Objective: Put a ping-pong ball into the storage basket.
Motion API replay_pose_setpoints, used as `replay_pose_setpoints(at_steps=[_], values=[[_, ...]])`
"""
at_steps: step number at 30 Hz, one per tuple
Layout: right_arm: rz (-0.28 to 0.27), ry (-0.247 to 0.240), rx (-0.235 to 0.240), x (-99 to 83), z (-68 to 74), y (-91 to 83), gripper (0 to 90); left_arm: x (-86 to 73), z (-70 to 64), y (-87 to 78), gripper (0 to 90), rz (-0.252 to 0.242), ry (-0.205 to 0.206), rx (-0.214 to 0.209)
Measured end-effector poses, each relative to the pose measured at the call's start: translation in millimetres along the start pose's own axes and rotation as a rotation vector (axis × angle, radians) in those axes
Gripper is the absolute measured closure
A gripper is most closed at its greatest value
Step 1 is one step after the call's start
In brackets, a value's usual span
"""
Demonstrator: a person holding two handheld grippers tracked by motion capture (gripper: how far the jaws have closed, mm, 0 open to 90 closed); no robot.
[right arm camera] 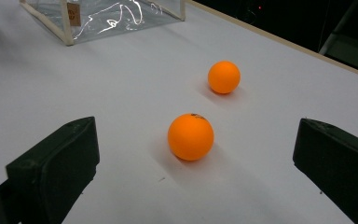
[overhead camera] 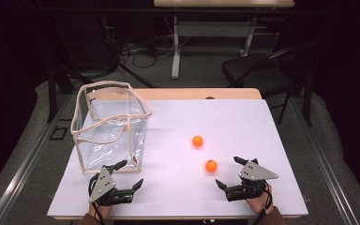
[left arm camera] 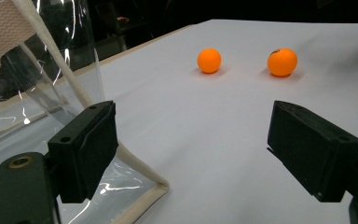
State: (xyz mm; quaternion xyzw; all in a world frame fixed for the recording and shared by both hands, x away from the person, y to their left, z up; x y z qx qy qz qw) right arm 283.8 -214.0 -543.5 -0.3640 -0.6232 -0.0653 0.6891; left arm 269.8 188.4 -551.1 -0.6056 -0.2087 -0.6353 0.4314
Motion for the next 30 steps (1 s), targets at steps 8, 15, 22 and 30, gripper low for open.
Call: replay_pose_setpoints(at_steps=[8, 15, 22, 30], values=[[0.038, 0.031, 0.007, 4.6, -3.6, 8.8, 0.0, 0.0, -0.6, 0.2, 15.8, 0.004, 0.001, -0.004], [0.063, 0.041, 0.014, 7.6, -6.2, 14.7, 0.0, 0.0, -0.4, 0.4, 15.8, 0.005, 0.000, -0.003], [0.093, 0.049, 0.027, 9.2, -7.7, 21.7, 0.0, 0.1, -0.4, 1.1, 15.8, 0.007, 0.002, -0.006], [0.114, 0.060, 0.038, 10.6, -9.9, 28.8, 0.0, 0.1, -0.7, 1.6, 15.8, 0.009, -0.001, -0.007]])
Point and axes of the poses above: each handheld gripper's, and its own axes: y roughly forward along the jaws, x roughly out of its top, z roughly to its left, the point moved 3 cm from there along y, roughly forward along the jaws, and after that the axes turned 10 degrees about x, right-handed, at the moved point
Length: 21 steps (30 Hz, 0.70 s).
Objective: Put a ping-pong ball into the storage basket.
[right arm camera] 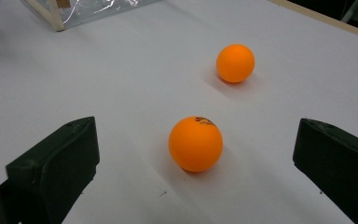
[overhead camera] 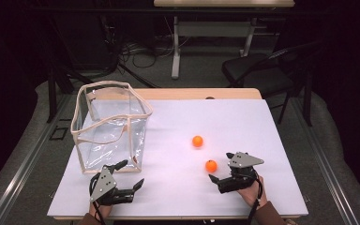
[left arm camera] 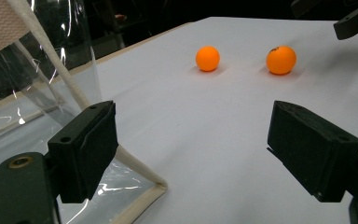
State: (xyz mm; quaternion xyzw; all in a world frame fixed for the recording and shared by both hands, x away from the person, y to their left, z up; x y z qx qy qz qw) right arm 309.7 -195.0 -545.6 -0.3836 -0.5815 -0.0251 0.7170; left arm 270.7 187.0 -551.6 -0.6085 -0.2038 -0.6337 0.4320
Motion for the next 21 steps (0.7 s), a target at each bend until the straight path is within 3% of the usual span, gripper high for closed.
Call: replay_pose_setpoints(at_steps=[21], values=[[0.044, 0.022, 0.026, 1.1, -5.6, 21.2, 0.0, 0.3, -0.3, 0.5, 15.8, 0.001, 0.001, -0.002]])
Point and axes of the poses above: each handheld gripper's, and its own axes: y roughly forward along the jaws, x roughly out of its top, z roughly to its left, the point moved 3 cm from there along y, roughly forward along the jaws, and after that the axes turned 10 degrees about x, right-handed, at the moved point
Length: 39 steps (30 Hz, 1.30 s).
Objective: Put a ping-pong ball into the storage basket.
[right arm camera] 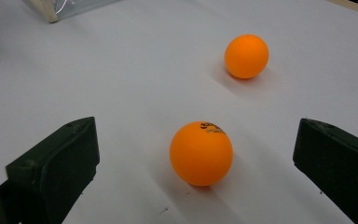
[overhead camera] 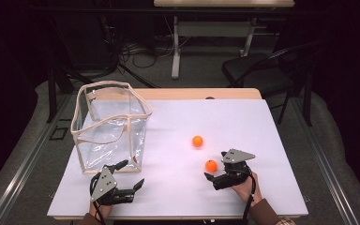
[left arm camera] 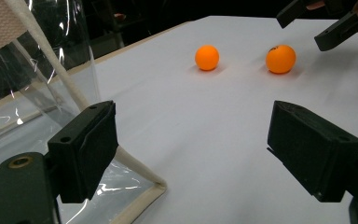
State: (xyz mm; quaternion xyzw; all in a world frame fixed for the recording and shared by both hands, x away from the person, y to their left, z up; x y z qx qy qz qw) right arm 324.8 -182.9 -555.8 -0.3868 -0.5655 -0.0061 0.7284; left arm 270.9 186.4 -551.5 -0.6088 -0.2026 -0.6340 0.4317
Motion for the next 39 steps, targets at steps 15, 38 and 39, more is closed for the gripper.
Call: replay_pose_setpoints(at_steps=[15, 38, 39], values=[[0.029, 0.043, 0.016, -2.2, -6.5, 16.3, 0.0, 0.2, -0.3, 0.2, 15.8, -0.001, 0.003, -0.002], [0.086, 0.060, -0.026, -10.6, -7.9, 24.5, 36.4, -0.1, -0.3, 0.6, 15.8, 0.003, 0.002, -0.005], [0.089, 0.058, -0.025, -10.7, -7.9, 24.5, 37.4, -0.1, -0.3, 0.7, 15.8, 0.004, 0.004, -0.005]])
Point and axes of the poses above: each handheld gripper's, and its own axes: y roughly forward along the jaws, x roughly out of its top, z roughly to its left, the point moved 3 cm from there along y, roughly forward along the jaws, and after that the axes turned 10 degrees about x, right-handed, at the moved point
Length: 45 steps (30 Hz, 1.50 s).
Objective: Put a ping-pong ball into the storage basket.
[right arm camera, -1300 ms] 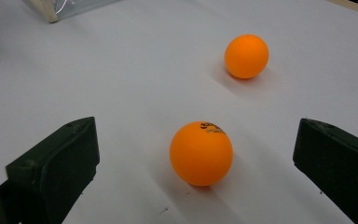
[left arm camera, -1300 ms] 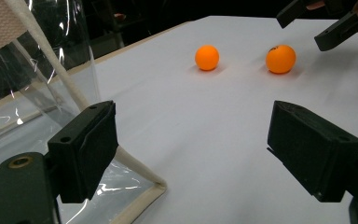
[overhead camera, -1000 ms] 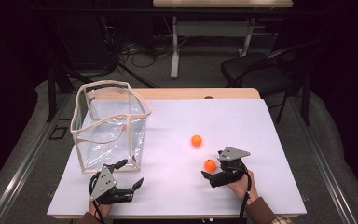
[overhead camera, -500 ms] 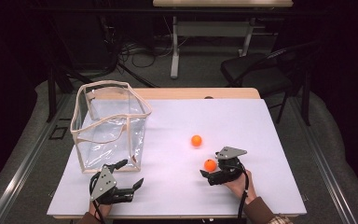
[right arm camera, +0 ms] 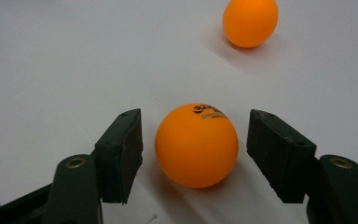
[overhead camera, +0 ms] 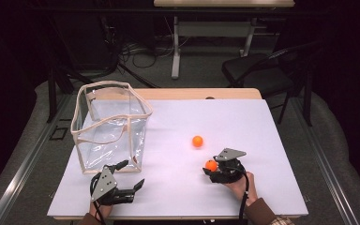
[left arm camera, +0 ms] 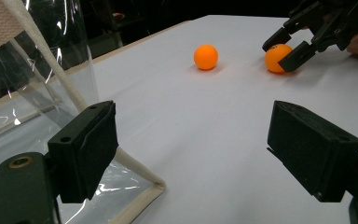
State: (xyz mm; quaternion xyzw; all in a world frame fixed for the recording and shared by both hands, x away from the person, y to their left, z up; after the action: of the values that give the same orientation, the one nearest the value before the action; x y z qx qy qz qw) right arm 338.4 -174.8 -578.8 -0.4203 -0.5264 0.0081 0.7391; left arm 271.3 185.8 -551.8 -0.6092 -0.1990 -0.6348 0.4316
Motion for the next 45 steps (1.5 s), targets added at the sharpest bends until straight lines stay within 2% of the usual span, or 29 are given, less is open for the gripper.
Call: replay_pose_setpoints(at_steps=[17, 24, 45], values=[[0.025, -0.027, -0.007, -1.6, 2.2, 0.7, 50.0, -0.1, -0.2, 0.3, 15.8, 0.002, 0.003, -0.003], [0.024, -0.033, -0.007, -1.6, 2.2, 0.5, 50.5, 0.1, -0.4, 0.1, 15.8, 0.002, 0.003, -0.002], [-0.036, -0.050, -0.029, 7.0, 4.5, -13.6, 50.8, -0.1, -0.8, 0.8, 15.8, 0.005, -0.002, -0.003]])
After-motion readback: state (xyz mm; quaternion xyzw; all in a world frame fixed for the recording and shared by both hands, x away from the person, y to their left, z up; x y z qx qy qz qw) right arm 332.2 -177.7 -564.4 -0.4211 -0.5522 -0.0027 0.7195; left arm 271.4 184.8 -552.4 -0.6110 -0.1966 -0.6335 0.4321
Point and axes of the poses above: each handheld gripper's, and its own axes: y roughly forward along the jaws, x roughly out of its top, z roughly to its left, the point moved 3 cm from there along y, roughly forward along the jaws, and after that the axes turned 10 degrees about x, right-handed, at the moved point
